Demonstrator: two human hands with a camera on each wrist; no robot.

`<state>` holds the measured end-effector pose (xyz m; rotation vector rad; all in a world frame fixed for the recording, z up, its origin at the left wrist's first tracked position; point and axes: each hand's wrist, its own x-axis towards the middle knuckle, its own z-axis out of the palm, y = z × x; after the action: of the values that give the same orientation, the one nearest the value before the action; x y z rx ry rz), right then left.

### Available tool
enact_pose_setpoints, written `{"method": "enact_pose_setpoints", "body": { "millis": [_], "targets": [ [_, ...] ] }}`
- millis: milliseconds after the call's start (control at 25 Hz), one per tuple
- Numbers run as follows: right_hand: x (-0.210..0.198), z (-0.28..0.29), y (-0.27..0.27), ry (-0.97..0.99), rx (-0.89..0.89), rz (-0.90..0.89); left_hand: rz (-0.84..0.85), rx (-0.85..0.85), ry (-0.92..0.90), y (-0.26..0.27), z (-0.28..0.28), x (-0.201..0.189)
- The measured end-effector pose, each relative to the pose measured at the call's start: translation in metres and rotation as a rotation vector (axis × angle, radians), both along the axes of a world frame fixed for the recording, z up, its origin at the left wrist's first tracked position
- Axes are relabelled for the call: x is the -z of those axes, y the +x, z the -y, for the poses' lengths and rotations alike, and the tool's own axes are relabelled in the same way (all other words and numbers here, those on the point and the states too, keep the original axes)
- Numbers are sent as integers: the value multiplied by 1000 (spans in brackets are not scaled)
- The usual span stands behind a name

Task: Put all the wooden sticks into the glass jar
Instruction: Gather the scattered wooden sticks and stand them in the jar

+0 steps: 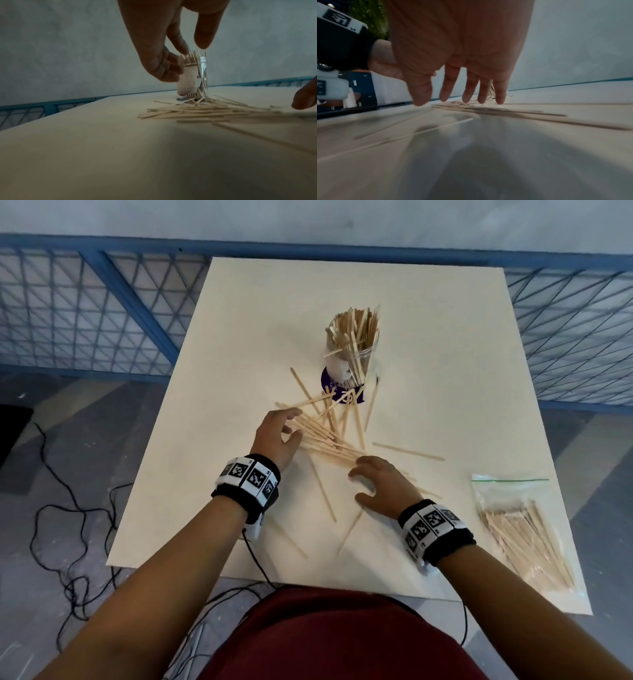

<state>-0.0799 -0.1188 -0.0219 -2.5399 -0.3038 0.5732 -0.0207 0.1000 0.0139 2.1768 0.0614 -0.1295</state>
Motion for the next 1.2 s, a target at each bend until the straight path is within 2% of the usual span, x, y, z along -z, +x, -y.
{"method": "enact_pose_setpoints", "body": {
  "millis": [120, 240, 400, 480, 640, 800, 960, 1040, 1120, 1200],
  "targets": [
    [1, -2, -15, -111, -171, -78, -269, 224, 228, -23, -25, 2],
    [6, -6, -26, -202, -202, -89, -471, 517, 466, -43, -49, 5],
    [10, -11, -34, -155, -77, -5, -520, 763, 701, -63, -68, 19],
    [13, -14, -35, -148, -3, 51, -456, 757, 727, -70, -70, 25],
    [13, -19, -30, -207, 42, 78, -323, 619, 621, -66, -61, 29],
    [8, -20, -21, -259, 75, 110, -274, 610, 705, -49, -36, 31],
    [4, -16, -15, -347, 258, 71, -223, 495, 532, -28, -14, 33],
    [5, -12, -14, -361, 317, 15, -204, 563, 512, -20, -6, 39],
    [6, -9, -13, -355, 314, -17, -244, 654, 543, -14, 0, 43],
    [7, -8, -11, -340, 284, -26, -243, 662, 573, -9, 5, 45]
  ]
}}
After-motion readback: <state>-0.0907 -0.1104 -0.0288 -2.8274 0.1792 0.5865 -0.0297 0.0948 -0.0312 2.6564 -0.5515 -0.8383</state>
